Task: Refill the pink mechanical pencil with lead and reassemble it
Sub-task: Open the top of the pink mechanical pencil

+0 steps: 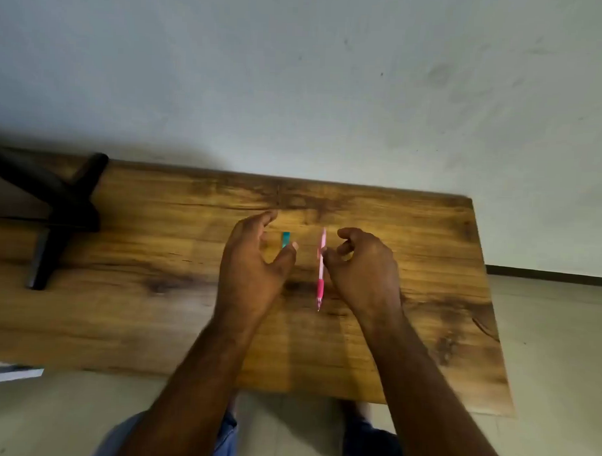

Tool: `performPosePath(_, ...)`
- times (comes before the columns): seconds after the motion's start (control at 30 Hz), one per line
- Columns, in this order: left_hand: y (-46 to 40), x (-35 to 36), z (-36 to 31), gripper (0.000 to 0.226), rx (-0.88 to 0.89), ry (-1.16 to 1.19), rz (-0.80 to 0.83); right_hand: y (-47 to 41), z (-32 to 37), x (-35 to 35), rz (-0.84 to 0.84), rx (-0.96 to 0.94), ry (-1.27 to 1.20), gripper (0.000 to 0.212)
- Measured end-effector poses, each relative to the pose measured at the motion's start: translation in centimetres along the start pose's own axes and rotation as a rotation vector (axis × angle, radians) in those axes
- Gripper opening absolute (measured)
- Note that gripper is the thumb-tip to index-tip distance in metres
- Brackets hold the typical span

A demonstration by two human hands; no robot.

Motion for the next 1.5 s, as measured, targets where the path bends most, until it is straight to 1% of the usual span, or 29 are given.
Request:
performPosePath(0.1, -0.8, 0.9, 1.0, 0.053, -0.03, -0.017, 0.01, -1.1, -0.2, 1.2, 0.07, 0.026, 0.03, 0.037)
performPosePath(0.17, -1.4, 1.4, 1.0, 0.049, -0.035, -0.016, 0.029, -1.6, 0.2, 1.6, 0.092, 0.045, 0.089, 0.038)
performPosePath(0.3, -2.9, 1.9, 0.2, 0.043, 0.001, -0.026, 0.032, -2.2, 0.8, 2.5, 0.074, 0.063, 0.17, 0.045)
performPosePath(0.4, -3.4, 2.1, 0.3, 0.037, -0.018, 0.009, 0.034, -2.1, 0.8, 3.1, 0.07, 0.035, 0.168, 0.037)
performPosePath(0.47, -3.5, 2.2, 0.2, 0.033, -0.037, 0.041, 0.024, -2.1, 0.5, 3.0, 0.064, 0.037, 0.09, 0.031)
performPosePath(0.6, -3.2, 1.8, -0.3, 0.025, -0.052, 0.099, -0.01, -1.6, 0.3, 1.9, 0.065, 0.075, -0.209, 0.029)
performPosePath(0.7, -2.7, 1.7, -0.2, 0.023, -0.085, 0.19, -0.002, -1.0, 0.6, 1.1, 0.079, 0.038, -0.402, 0.025)
performPosePath(0.77, -2.3, 1.6, -0.1, 0.022, -0.111, 0.256, 0.028, -0.4, 0.9, 0.8, 0.103, 0.014, -0.474, 0.025)
performPosePath(0.9, -1.8, 1.6, -0.3, 0.013, -0.115, 0.375, 0.106, 0.3, 1.1, 0.7, 0.139, -0.042, -0.463, 0.027)
performPosePath(1.03, -1.7, 1.7, -0.3, 0.011, -0.117, 0.424, 0.117, 0.1, 1.1, 0.4, 0.18, -0.056, -0.45, 0.023)
performPosePath(1.1, -1.8, 1.8, -0.2, 0.013, -0.122, 0.43, 0.118, -0.4, 1.0, 0.1, 0.189, -0.036, -0.494, 0.016)
performPosePath(1.23, -1.9, 2.1, -0.2, 0.014, -0.116, 0.425, 0.142, -1.3, 0.8, -0.3, 0.131, 0.047, -0.657, 0.009)
performPosePath(1.37, -1.8, 2.3, -0.6, 0.011, -0.085, 0.421, 0.179, -1.7, 1.4, 0.3, 0.148, 0.061, -0.749, 0.014)
performPosePath(1.5, -1.7, 2.3, -0.6, 0.008, -0.076, 0.424, 0.19, -2.1, 1.3, 0.6, 0.124, 0.072, -0.756, 0.013)
Point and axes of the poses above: each hand's wrist, its own y-axis away from the middle knuckle, its own x-axis out of the palm, z = x × y, the point moved 4 cm from there along -y, towards the middle knuckle, and after that the axes turned 6 degrees about x, right-handed, at the moved point
